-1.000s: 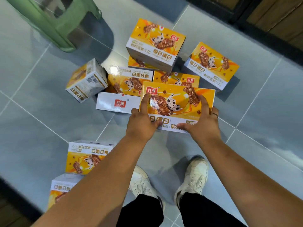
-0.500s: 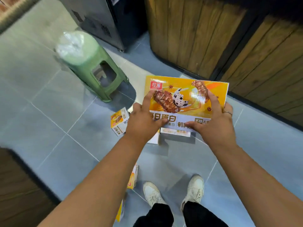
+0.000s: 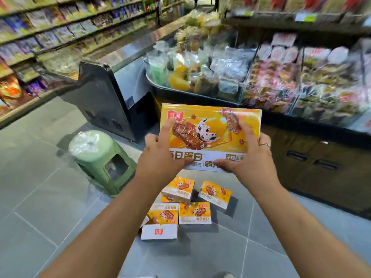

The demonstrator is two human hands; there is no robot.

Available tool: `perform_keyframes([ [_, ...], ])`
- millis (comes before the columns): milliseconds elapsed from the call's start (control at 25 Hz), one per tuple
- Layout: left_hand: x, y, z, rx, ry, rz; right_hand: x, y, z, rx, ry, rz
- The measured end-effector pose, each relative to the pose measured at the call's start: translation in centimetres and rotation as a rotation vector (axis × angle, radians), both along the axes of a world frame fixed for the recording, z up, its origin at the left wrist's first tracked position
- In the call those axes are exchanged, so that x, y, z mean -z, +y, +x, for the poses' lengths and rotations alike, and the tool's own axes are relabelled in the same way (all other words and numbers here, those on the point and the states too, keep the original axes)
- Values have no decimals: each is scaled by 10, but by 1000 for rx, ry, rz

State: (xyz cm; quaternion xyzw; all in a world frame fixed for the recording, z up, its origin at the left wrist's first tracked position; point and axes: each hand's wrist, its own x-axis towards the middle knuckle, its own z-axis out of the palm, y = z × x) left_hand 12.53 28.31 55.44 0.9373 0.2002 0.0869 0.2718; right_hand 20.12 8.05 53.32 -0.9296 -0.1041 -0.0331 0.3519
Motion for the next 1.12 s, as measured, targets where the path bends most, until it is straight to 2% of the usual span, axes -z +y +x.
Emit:
perform_keyframes([
  [280,-96,-90,18,173,-102,44,-111,-101,-8,125,-72,-45],
  [560,-161,-237,28,296,-182,55,-182,-254,-26,206,-188,-66],
  [880,-191,-416,63,494,-170,-5,-219,-436,-37,332,-183,-43],
  [1120,-185,-527,121,683,-101,14,-202,-537,-16,508,-130,-53],
])
